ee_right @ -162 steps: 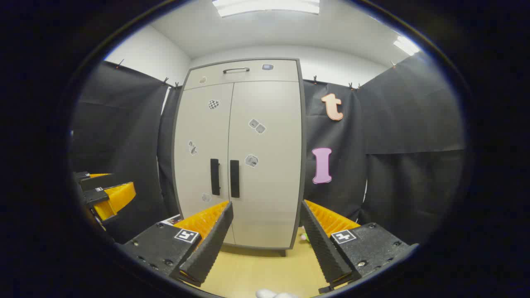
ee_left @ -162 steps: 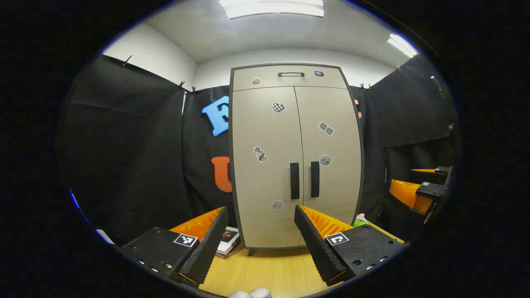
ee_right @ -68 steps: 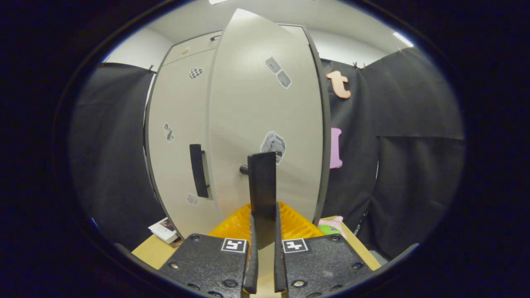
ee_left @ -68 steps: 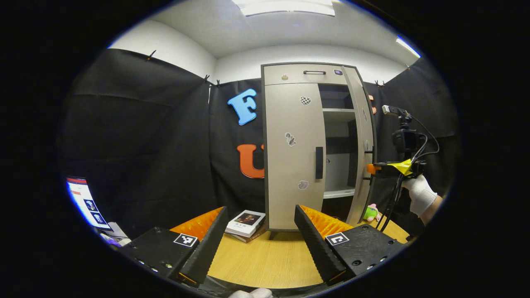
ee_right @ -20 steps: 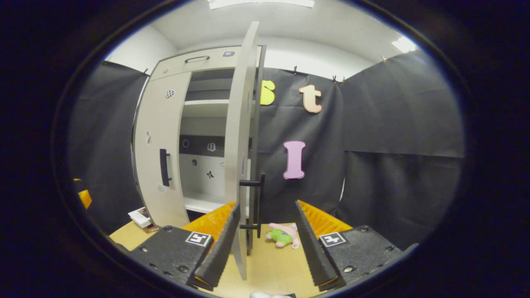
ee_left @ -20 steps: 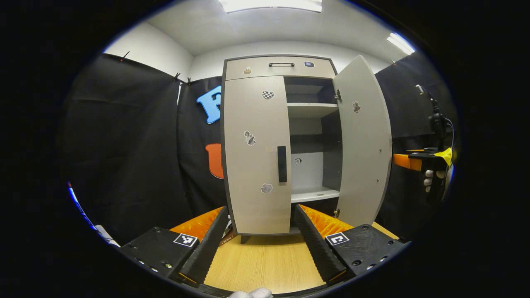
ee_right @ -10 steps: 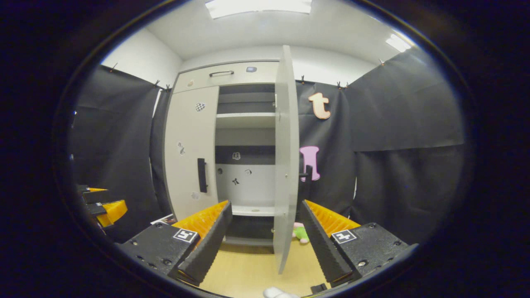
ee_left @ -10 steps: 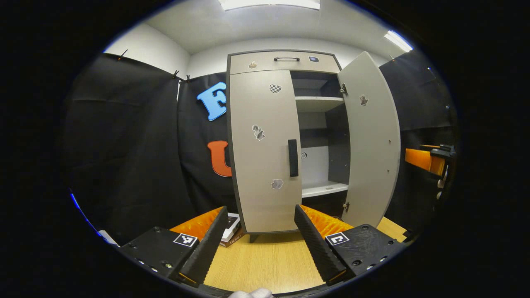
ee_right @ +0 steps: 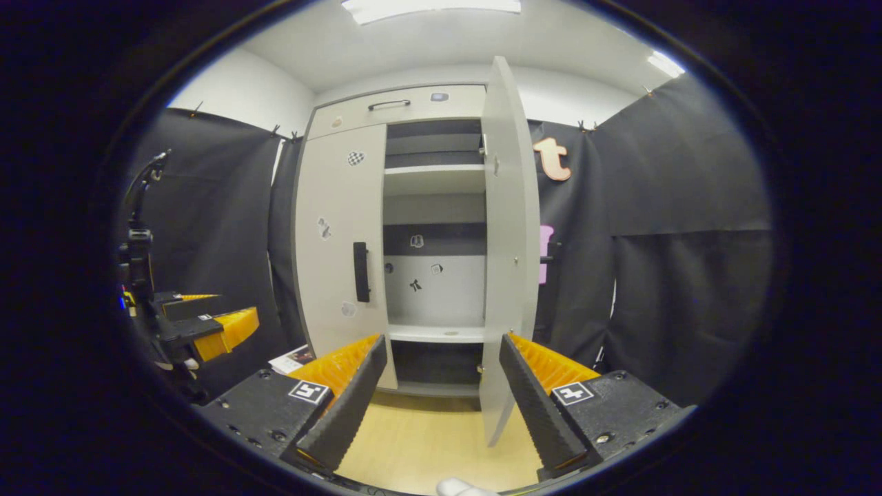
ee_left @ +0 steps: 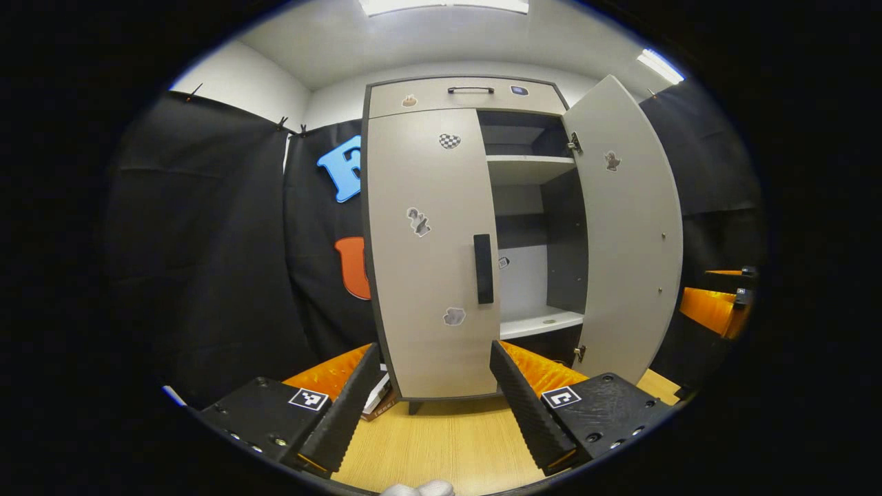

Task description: Open the right door of the double-door shoe cabinet with the right hand, and open the left door with the left hand.

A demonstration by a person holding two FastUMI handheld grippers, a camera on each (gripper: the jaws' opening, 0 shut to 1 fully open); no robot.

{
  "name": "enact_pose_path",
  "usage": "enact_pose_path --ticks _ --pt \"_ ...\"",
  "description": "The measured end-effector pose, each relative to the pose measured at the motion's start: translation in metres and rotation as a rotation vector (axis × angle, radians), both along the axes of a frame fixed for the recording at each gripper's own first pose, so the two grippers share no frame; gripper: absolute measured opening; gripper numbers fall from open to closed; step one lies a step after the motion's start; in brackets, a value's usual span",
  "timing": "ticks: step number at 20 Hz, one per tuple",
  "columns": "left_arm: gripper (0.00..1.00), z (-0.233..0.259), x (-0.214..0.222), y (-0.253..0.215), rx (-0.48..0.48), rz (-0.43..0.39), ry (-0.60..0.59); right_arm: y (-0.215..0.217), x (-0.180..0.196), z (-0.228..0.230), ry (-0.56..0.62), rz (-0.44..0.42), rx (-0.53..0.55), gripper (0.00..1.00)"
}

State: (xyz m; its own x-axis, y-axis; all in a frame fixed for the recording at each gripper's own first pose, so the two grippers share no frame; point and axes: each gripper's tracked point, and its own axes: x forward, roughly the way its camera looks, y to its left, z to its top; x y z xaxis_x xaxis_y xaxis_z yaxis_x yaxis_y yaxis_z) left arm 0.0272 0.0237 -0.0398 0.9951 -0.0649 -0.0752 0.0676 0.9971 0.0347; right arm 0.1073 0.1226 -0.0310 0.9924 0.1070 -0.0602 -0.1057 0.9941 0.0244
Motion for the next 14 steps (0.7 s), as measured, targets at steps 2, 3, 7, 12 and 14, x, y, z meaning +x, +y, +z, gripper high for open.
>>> enact_pose_path --ticks 2,3,7,12,14 --pt "0.96 0.003 0.012 -0.006 -0.002 -0.014 -0.012 -0.006 0.004 0.003 -0.003 -0.005 -0.013 1.00" --pt "0.96 0.005 0.020 -0.010 -0.005 -0.017 -0.014 -0.008 0.005 0.005 -0.006 -0.004 -0.016 1.00" --pt "0.96 0.011 0.048 -0.022 -0.008 -0.034 -0.036 -0.018 0.010 0.008 -0.012 -0.017 -0.017 1.00" --pt "0.96 0.014 0.076 -0.035 -0.023 -0.041 -0.045 -0.034 0.014 0.000 0.015 -0.044 -0.016 1.00" --pt "0.96 0.012 0.086 -0.037 -0.014 -0.035 -0.037 -0.041 0.014 -0.001 0.018 -0.056 -0.020 1.00"
